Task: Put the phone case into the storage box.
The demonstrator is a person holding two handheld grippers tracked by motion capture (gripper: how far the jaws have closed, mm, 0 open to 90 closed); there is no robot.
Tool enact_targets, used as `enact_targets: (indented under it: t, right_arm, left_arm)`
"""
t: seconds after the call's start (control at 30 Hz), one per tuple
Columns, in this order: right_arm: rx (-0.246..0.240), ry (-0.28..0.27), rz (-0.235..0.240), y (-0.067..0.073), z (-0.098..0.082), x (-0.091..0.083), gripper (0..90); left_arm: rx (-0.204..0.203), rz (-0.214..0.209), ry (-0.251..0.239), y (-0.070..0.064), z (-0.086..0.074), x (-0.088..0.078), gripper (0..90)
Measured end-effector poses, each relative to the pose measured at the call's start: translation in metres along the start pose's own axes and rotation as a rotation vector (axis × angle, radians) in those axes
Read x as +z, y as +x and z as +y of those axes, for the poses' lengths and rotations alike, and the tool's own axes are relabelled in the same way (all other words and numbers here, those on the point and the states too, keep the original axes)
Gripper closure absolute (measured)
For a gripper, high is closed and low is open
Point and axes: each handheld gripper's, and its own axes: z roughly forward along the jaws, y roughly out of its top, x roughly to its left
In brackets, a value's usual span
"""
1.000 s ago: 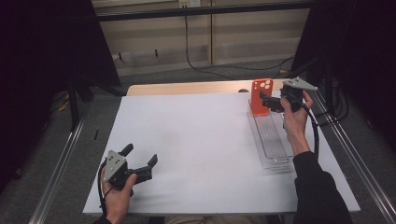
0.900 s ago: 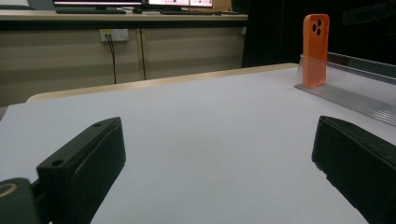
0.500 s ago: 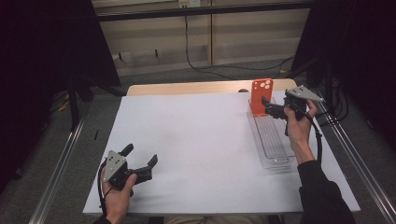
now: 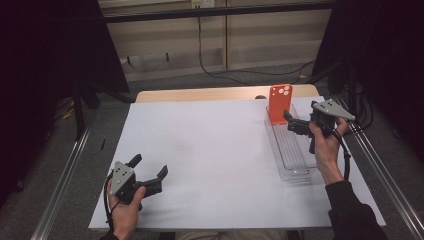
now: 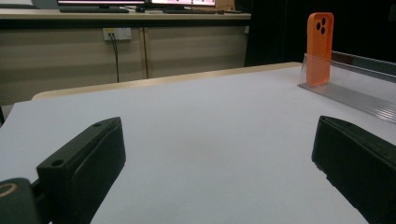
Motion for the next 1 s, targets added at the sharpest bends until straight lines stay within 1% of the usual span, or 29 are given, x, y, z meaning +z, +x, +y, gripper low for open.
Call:
enact_targets:
  t: [0.03,0.07,0.13,0.23,0.3,0.5,0.57,0.63,0.7,0.73,0.83,0.93,1.0]
  right_arm:
    - [-0.003,-0.01,0.015,0.0,-0.001,-0.003,0.0]
    - [0.0,-0.008,0.021,0.001,-0.001,-0.006,0.0]
    - [0.006,-0.024,0.017,0.002,-0.002,-0.011,0.0]
    - [-0.005,-0.027,0.012,0.004,-0.004,-0.019,0.0]
    - [0.007,-0.029,0.016,0.004,-0.006,-0.023,0.0]
    - [-0.02,-0.036,0.023,0.009,-0.012,-0.036,0.0]
    - [-0.018,-0.044,0.03,0.011,-0.013,-0.041,0.0]
    - [-0.018,-0.041,0.034,0.011,-0.016,-0.045,0.1]
    - [-0.023,-0.042,0.045,0.012,-0.018,-0.049,0.0]
    - [-0.02,-0.051,0.057,0.012,-0.019,-0.052,0.0]
    - [-0.036,-0.062,0.061,0.015,-0.02,-0.061,0.0]
    - [-0.031,-0.059,0.077,0.017,-0.021,-0.068,0.0]
    - [-0.035,-0.062,0.074,0.019,-0.023,-0.072,0.0]
  left_arm:
    - [0.002,0.0,0.001,0.0,0.0,0.0,2.7]
    - [0.0,-0.002,-0.002,0.0,0.0,0.0,2.8]
    - [0.002,-0.003,-0.001,0.0,0.0,-0.001,2.8]
    - [0.001,-0.001,-0.011,0.0,0.001,-0.001,2.8]
    - [-0.001,0.0,-0.008,0.0,0.0,-0.002,2.8]
    - [-0.001,0.004,-0.008,0.0,0.001,-0.003,2.8]
    - [-0.003,0.005,-0.009,0.0,0.001,-0.003,2.8]
    - [-0.004,0.005,-0.007,0.0,0.0,-0.003,2.8]
    - [-0.005,0.006,-0.01,0.0,0.0,-0.003,2.8]
    - [-0.008,0.004,-0.009,0.0,0.0,-0.003,2.8]
    - [-0.008,0.006,-0.009,0.0,0.0,-0.003,2.8]
    - [-0.005,0.006,-0.007,0.0,0.0,-0.003,2.8]
    - [-0.004,0.008,-0.007,-0.001,0.0,-0.004,2.8]
